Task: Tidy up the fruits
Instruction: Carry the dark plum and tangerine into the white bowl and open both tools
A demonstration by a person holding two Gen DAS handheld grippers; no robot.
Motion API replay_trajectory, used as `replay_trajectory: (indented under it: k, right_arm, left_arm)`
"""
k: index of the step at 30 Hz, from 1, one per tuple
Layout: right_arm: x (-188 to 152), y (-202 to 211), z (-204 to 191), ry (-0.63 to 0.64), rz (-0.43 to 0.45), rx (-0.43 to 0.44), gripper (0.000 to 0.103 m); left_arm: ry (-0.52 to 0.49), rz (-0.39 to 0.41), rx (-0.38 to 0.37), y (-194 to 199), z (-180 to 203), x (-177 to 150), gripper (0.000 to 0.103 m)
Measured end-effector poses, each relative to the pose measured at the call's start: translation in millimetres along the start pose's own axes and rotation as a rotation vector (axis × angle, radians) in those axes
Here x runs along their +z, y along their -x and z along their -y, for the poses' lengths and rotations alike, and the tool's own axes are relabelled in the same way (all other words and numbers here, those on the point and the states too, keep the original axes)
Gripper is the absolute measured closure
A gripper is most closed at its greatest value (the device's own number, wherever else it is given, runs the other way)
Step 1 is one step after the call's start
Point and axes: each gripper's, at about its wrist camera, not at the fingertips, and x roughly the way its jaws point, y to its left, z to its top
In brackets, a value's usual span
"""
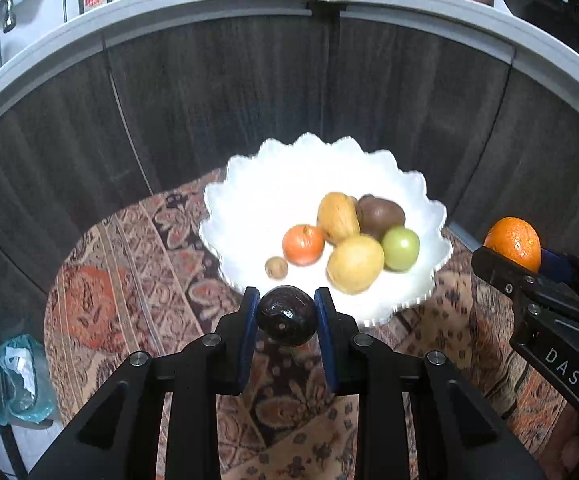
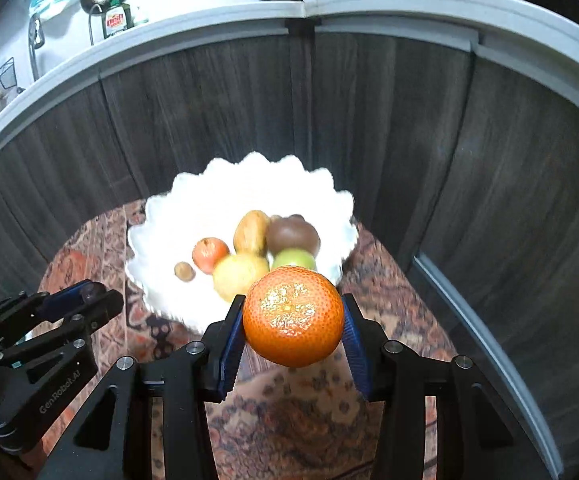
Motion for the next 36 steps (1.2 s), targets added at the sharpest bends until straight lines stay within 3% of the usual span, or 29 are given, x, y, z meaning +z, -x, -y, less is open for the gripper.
replay_trajectory:
  k: [14,23,30,31,36]
  right_arm:
    - [62.7,-56.3,-13.2,0.039,0.0,0.019,0.057]
    - [97.3,-114.3,-20.2,0.055,-0.047,0.029,0.057]
    - [104.9,-150.8,-22.8,0.053,-0.092,0.04,0.057]
    - [105.1,-153.5,-22.9,0.054,-0.095,0.039,0.057]
    - [106.0,-158.8,-19.4,0.055,-0.101,0.028,0.056]
  left_arm:
    - [0.039,0.018,0.021,-48.1,-24.3,56.4,0.075]
    - [0.06,-0.025,0.009,-106.4,-34.3,82.7,0.075]
    - [0.041,-0.06,0.015,-137.9,-33.0,88.6,0.074]
    - [0.042,-0.064,0.019,-140.3,-33.0,88.2,0.073]
    - [0.043,-0.057,0.058,-139.8,-33.2,86.5,0.046]
